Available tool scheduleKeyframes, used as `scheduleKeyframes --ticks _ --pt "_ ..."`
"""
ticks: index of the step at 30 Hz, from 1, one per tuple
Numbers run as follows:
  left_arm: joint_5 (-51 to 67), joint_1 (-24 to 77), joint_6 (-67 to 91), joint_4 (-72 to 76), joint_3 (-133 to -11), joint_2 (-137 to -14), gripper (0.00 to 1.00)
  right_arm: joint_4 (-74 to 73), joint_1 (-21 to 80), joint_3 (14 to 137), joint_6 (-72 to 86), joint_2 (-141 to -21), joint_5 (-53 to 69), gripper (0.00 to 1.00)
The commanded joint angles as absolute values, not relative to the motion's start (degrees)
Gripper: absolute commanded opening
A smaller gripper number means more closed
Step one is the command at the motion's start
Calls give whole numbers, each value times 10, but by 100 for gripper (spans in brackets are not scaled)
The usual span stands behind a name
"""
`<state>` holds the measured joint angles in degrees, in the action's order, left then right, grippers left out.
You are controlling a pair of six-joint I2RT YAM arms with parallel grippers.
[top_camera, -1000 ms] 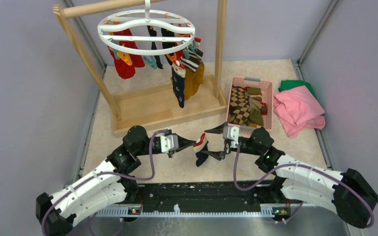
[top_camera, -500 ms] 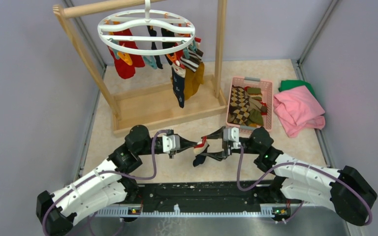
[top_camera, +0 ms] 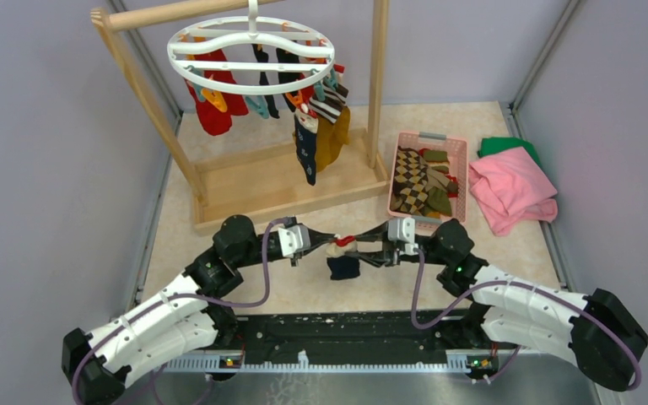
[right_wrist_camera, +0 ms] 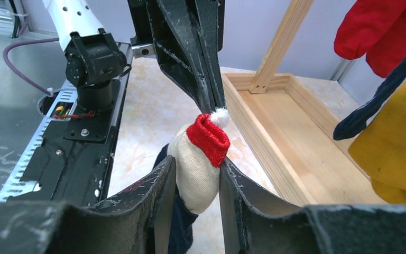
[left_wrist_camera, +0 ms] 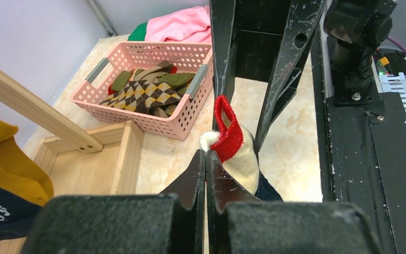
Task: Clip the socks to the hanger
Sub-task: Pick up the sock from the bin.
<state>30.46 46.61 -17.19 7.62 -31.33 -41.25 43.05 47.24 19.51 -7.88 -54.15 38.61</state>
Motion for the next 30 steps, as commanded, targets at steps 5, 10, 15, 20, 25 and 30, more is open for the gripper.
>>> scheduleKeyframes --ticks 5,10,15,20,25,30 --pt "280 468 -184 88 -316 -427 0 476 479 194 -71 -531 376 31" --pt "262 468 -183 89 -317 -431 0 478 479 195 -65 -538 380 14" --pt "230 468 -162 90 -316 -422 0 453 479 203 -64 -543 361 0" --pt "148 467 -77 123 -275 -374 35 439 479 191 -89 -520 295 0" --pt "97 467 53 183 -190 -262 90 503 479 142 -123 -484 250 0" --pt "84 467 123 211 -123 -158 99 555 480 124 -129 -500 265 0"
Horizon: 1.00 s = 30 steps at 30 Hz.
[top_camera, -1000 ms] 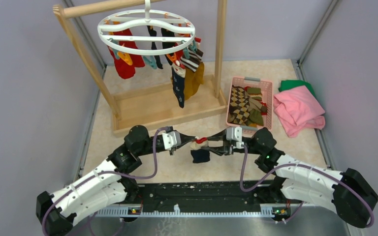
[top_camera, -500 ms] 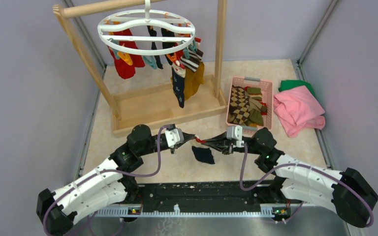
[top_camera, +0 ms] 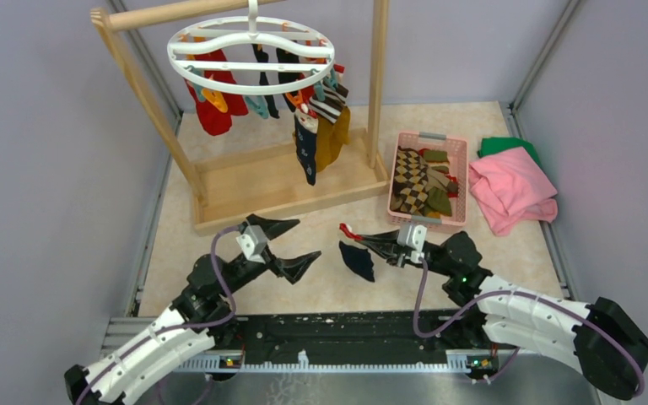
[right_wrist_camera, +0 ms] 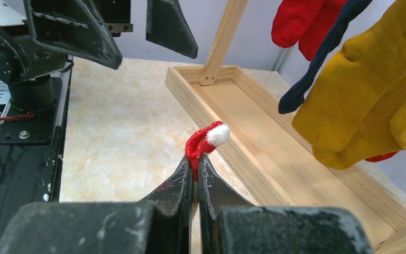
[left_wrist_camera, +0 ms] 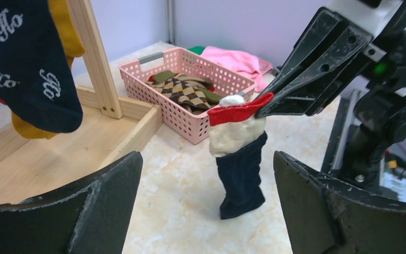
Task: Clip the socks to the hanger
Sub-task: Pick up the sock from the bin.
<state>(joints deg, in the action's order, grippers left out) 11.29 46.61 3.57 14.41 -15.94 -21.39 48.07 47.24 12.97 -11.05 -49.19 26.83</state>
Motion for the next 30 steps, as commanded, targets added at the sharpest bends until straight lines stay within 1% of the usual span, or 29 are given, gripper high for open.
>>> scheduleKeyframes --ticks 1,4,9,12,14,17,19,21,23,25,28,29,30 --pt "83 467 130 219 -108 -146 99 563 480 123 -127 -505 268 0" --pt "101 467 142 270 -79 -145 99 594 481 118 -124 -516 275 0" --pt "137 467 134 358 -71 -222 99 599 484 124 -117 -518 275 0" --pt "175 466 76 416 -70 -276 98 591 485 131 -115 -519 290 0" --pt "206 466 24 465 -65 -311 94 591 486 133 -114 -521 308 0" --pt "238 464 -14 532 -64 -360 91 591 489 135 -112 -521 314 0" --pt "262 461 -16 551 -75 -392 87 585 490 136 -112 -519 320 0" --pt "275 460 -10 559 -86 -420 79 583 491 136 -112 -517 323 0" --pt "280 458 -2 574 -90 -442 75 584 491 137 -112 -519 327 0" --pt "280 458 17 594 -88 -458 68 587 491 137 -111 -523 329 0" --pt "274 457 32 611 -86 -469 66 590 492 137 -111 -528 331 0" --pt "277 457 36 619 -86 -472 64 591 492 137 -111 -529 332 0" --pt "282 457 42 627 -87 -477 60 592 492 137 -111 -531 333 0"
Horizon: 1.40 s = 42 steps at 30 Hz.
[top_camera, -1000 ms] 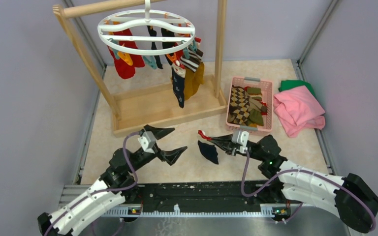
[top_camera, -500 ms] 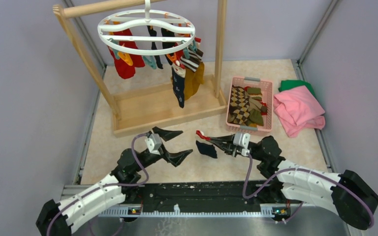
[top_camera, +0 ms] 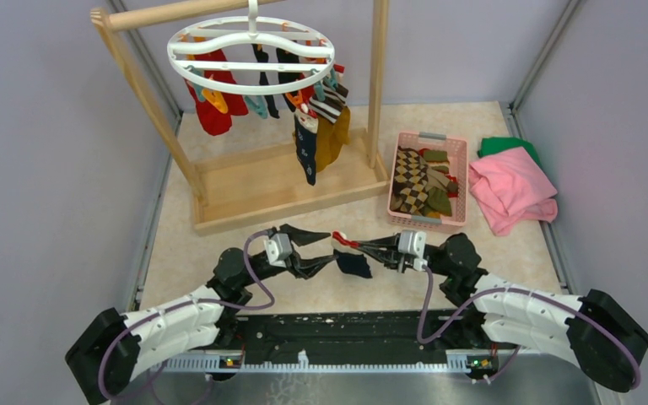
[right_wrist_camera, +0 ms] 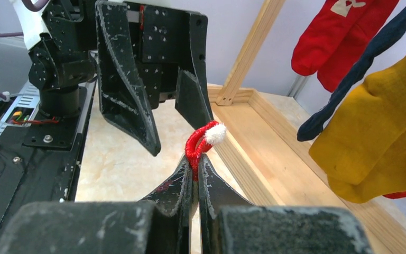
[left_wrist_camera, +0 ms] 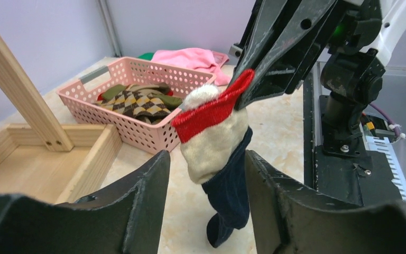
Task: Clip the socks to the hanger
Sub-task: Pick up the sock from the bin.
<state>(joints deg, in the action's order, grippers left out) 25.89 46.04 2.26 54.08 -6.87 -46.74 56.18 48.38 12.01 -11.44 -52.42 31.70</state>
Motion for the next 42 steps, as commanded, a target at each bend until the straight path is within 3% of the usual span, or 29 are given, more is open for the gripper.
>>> scheduleKeyframes --ticks 1,4,7,11,19,26,29,32,37,42 --pt "286 458 47 635 -88 -483 54 593 492 138 -111 -532 333 0" --pt "292 457 60 643 -96 -503 35 596 493 137 -108 -535 336 0" --pt "297 457 58 643 -99 -514 28 596 493 137 -106 -532 337 0" --pt "308 450 52 634 -103 -512 1 588 493 137 -107 -528 338 0" --pt "311 410 57 612 -102 -488 0 577 494 136 -108 -530 348 1" --pt "354 370 93 649 -94 -491 0 572 495 140 -107 -540 351 15" --pt "368 366 102 661 -93 -498 0 574 495 143 -103 -549 352 29" --pt "378 362 105 669 -94 -500 0 569 496 149 -99 -558 348 32" --pt "390 358 106 669 -100 -508 0 574 497 156 -88 -571 340 27" --pt "372 354 110 666 -102 -514 0 569 499 165 -82 -571 344 0"
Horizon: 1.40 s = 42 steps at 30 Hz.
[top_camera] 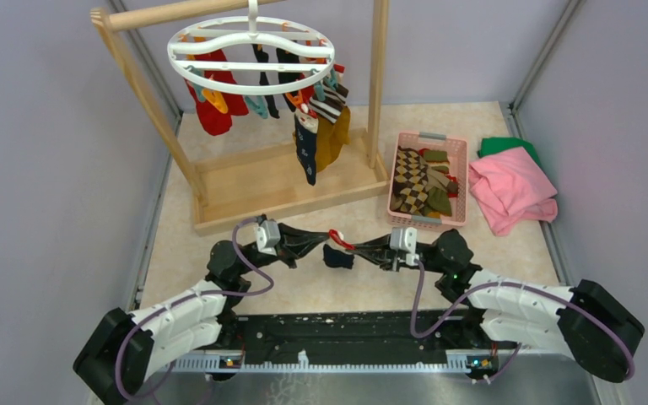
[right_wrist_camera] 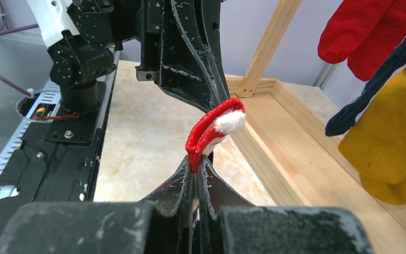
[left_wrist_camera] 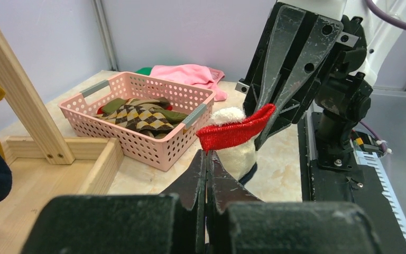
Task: Clip the socks to the hanger
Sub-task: Pick up the sock from the bin.
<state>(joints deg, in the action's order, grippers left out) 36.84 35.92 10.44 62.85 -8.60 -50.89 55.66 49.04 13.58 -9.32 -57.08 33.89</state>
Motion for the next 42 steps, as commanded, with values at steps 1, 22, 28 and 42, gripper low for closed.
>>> scheduleKeyframes --ticks 1,22,28,42 --pt "362 354 111 663 -105 -516 0 567 500 166 -78 -568 341 0" --pt "213 251 304 159 -338 -412 99 504 502 237 46 -588 110 0" --pt "134 249 272 22 -474 -396 99 504 501 261 59 -609 113 0" --pt "-57 250 230 -84 -652 -450 94 527 501 269 86 -622 148 0"
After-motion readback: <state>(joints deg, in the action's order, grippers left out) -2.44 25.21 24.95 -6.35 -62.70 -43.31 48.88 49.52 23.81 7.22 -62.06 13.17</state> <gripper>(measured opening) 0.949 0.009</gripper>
